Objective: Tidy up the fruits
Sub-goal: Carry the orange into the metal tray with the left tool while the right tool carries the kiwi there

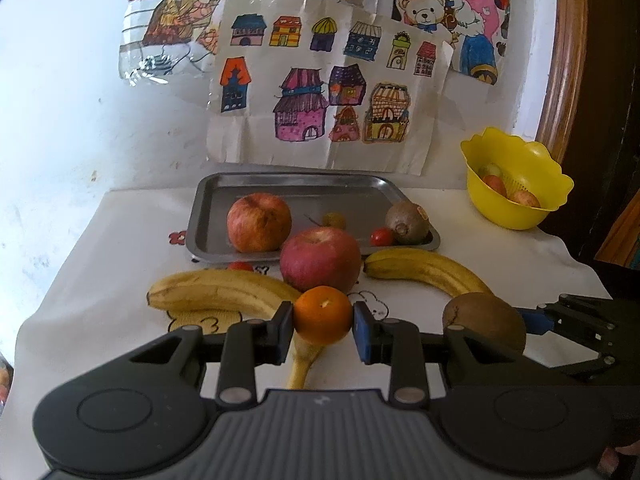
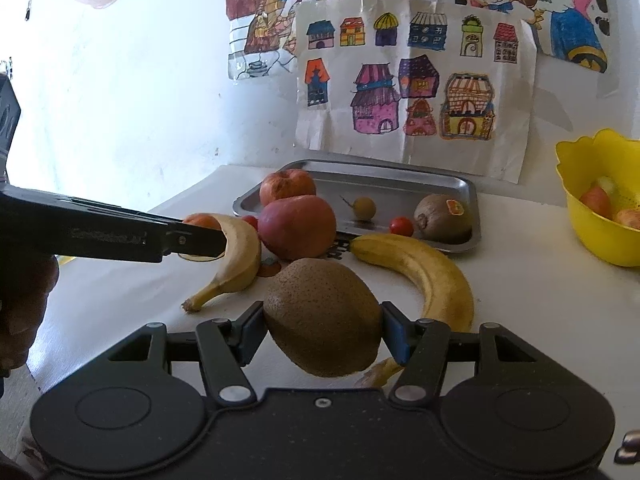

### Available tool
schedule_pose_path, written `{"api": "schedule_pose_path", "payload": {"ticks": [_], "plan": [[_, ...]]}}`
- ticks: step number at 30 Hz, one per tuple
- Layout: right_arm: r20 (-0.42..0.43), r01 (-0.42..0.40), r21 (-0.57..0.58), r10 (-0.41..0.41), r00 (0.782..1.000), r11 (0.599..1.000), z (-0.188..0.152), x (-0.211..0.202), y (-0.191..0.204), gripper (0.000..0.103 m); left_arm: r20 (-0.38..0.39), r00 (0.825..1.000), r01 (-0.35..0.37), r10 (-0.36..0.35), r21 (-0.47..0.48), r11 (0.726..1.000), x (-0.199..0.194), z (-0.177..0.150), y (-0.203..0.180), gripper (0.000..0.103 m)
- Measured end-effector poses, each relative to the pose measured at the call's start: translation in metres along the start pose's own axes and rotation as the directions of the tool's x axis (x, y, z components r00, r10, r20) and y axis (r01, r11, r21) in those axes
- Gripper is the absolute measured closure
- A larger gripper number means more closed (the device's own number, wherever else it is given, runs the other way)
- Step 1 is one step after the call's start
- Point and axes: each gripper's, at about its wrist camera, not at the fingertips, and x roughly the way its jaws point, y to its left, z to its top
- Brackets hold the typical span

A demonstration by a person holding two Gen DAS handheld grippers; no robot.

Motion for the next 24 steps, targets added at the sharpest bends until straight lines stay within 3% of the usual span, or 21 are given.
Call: {"api": "schedule_pose_path", "payload": {"ticks": [24], "plan": [[0.064,0.045,0.043,-0.047,0.997,0.998,0.041,0.019,-0.039,0.041,0.052,0.999,0.018,-0.018,-0.006,1.0,0.047,0.046,0.006,0.069]]}}
